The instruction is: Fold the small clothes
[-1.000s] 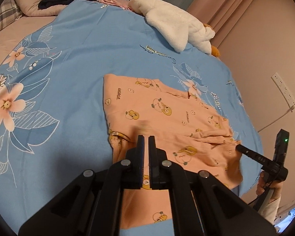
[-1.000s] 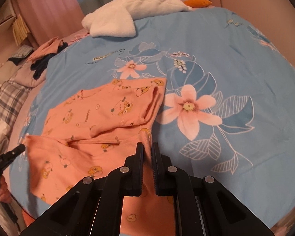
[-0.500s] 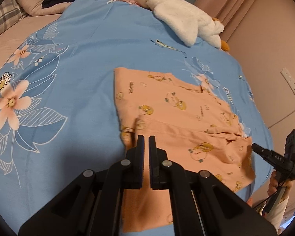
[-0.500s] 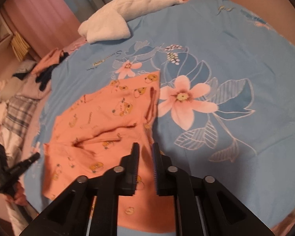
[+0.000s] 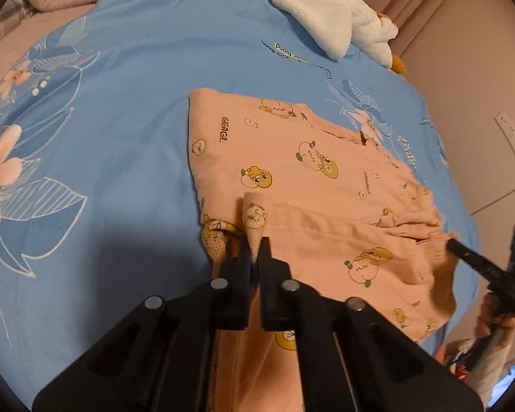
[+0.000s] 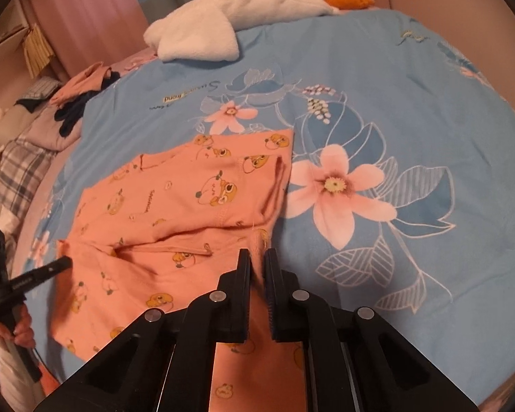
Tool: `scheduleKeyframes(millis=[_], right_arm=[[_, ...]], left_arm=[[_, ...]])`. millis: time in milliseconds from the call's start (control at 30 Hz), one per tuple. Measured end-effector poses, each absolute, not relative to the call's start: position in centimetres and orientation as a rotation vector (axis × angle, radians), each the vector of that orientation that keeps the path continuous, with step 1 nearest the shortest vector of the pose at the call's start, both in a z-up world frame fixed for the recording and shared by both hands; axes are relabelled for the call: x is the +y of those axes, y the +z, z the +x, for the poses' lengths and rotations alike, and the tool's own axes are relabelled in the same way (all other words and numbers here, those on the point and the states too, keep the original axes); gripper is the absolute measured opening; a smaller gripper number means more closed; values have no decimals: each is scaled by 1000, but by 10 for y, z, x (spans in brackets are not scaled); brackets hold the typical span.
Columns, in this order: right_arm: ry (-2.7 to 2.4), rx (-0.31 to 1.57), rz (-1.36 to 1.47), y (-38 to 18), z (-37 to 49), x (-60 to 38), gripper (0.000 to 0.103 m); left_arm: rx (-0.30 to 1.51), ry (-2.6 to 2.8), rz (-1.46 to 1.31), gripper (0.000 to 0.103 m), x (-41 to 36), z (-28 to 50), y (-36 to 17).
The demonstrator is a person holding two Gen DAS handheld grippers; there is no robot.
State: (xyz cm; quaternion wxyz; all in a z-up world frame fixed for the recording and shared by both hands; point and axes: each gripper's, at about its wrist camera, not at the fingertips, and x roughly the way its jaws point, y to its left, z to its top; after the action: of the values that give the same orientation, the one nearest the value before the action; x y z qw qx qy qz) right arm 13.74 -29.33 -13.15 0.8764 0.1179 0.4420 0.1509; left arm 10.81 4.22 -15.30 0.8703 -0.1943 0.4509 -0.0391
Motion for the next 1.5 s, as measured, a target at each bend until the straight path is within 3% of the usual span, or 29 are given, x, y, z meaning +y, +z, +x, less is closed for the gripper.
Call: scheduleKeyframes(millis=[667, 867, 1233, 1500], right_arm=[[332, 869, 261, -117, 112, -296, 6], [339, 787, 260, -84, 125, -299, 6], [344, 718, 215, -51, 206, -280, 6], [316, 804, 196, -80, 269, -263, 6]], left_arm=[[801, -172, -493, 1, 35, 72, -104], [728, -166, -487, 1, 43, 73, -79], [637, -97, -462, 1, 72, 127, -48], [737, -30, -463, 1, 89, 195, -86]])
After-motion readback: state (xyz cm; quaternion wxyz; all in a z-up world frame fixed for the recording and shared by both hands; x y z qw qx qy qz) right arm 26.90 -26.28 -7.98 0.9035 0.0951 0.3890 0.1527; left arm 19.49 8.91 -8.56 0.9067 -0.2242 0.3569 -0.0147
